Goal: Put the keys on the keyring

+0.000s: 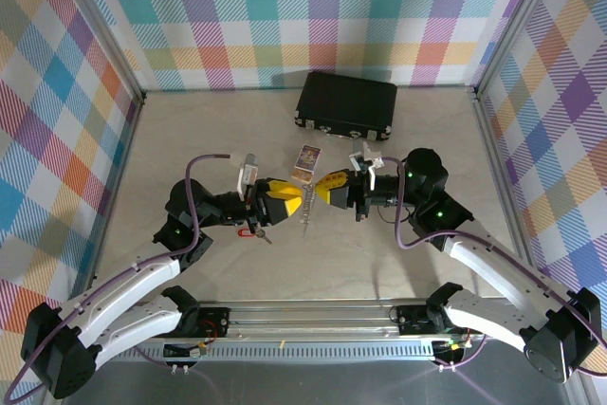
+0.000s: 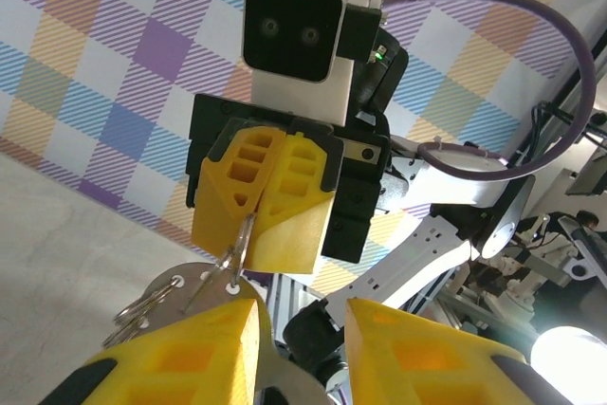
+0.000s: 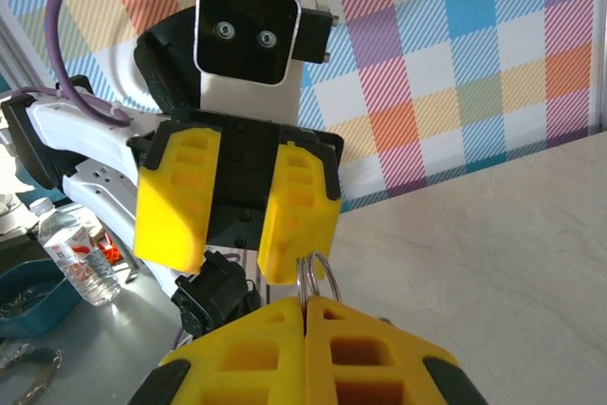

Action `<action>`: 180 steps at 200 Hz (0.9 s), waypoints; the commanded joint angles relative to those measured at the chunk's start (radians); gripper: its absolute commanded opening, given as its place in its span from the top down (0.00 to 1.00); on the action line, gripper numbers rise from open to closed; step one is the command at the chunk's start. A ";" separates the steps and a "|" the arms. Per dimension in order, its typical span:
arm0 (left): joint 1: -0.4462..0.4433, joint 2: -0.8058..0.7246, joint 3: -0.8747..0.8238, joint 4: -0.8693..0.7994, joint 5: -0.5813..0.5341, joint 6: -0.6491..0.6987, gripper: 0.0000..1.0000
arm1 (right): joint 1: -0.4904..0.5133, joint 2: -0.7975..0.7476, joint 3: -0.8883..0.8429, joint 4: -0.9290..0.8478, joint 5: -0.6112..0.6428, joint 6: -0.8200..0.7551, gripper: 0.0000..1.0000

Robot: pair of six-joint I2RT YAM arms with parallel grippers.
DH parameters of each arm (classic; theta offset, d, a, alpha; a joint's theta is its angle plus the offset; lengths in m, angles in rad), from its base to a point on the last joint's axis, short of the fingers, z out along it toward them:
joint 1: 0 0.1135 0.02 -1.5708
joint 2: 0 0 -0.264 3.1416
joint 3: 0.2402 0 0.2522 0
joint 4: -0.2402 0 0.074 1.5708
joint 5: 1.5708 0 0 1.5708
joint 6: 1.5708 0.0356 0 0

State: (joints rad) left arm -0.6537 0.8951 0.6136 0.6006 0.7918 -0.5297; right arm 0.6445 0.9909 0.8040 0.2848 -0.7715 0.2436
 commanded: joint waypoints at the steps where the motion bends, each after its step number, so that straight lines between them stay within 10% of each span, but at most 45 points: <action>1: -0.012 0.011 0.046 0.017 -0.014 0.042 0.69 | 0.003 -0.006 -0.009 0.104 -0.036 0.037 1.00; 139: -0.032 0.102 0.093 0.045 -0.037 0.069 0.69 | 0.002 0.008 -0.020 0.117 -0.036 0.043 1.00; 180: -0.038 0.107 0.093 0.053 -0.039 0.070 0.82 | 0.003 0.008 -0.024 0.116 -0.034 0.040 1.00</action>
State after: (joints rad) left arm -0.6796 1.0050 0.6724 0.6060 0.7490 -0.4774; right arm 0.6445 1.0004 0.7883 0.3519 -0.7898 0.2806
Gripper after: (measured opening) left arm 0.225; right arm 0.055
